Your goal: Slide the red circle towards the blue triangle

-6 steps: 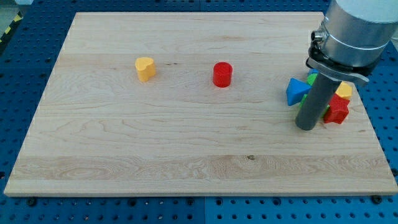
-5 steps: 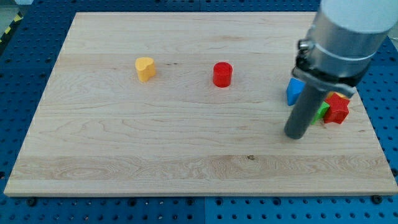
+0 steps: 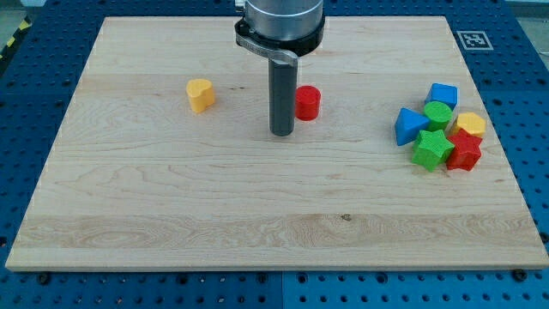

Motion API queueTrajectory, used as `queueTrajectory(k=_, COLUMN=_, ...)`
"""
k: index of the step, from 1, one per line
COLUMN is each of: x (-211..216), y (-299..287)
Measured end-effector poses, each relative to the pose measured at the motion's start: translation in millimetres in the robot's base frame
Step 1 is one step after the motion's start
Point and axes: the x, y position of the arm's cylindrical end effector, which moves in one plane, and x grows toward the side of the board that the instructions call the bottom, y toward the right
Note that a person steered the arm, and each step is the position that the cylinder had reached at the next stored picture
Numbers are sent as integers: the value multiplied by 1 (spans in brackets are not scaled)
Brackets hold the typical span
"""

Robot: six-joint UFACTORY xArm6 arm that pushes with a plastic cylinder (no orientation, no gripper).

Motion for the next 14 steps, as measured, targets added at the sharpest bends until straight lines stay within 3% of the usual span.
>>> queueTrajectory(k=3, x=-51, y=-14)
queueTrajectory(k=10, x=-38, y=13)
queueTrajectory(k=14, x=-38, y=88)
